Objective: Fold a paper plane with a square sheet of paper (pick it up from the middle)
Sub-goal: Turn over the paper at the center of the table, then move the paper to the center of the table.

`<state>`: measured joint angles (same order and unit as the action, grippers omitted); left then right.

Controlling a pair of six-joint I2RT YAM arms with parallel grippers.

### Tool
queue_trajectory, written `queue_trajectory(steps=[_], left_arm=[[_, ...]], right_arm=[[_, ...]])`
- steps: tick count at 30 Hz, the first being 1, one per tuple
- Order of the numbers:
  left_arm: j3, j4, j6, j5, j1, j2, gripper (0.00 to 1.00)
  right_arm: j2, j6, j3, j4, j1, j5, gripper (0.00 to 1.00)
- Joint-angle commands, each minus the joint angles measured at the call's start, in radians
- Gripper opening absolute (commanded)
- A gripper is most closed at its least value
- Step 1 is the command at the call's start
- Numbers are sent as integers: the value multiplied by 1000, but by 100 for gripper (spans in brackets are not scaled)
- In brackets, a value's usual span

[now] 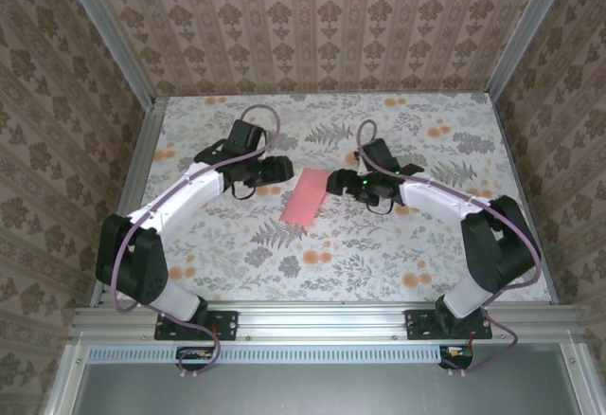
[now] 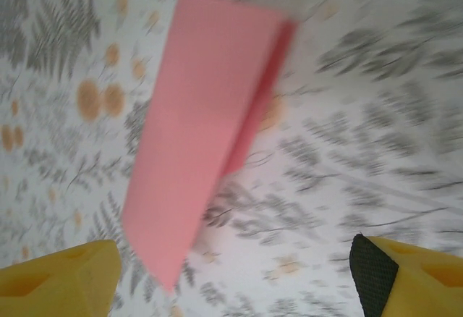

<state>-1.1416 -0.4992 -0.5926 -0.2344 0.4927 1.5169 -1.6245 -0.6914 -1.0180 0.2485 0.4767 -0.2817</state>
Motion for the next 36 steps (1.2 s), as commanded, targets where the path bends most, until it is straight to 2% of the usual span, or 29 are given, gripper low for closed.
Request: queue_trajectory(steps=[1, 5, 6, 10, 16, 21, 27, 36], left_arm=[[69, 79, -56, -73, -29, -26, 65], [114, 123, -72, -100, -29, -6, 60], [122, 132, -75, -102, -56, 0, 59], [141, 166, -91, -108, -63, 24, 56], [141, 172, -102, -151, -59, 84, 48], [137, 151, -119, -146, -53, 140, 44], [132, 151, -131, -177, -42, 206, 42], [111, 156, -149, -216, 3, 269, 41]], right_arm=[[-51, -75, -33, -17, 41, -82, 86], [-75, -190, -11, -35, 75, -93, 83], [-77, -218, -1, -47, 86, -96, 81], [-88, -317, 33, -135, 125, -121, 73], [-133, -352, 24, -134, 143, -100, 67], [-171, -349, -1, -134, 159, -125, 57], [-193, -345, -15, -82, 164, -91, 57], [-228, -394, 6, -197, 165, -168, 55]])
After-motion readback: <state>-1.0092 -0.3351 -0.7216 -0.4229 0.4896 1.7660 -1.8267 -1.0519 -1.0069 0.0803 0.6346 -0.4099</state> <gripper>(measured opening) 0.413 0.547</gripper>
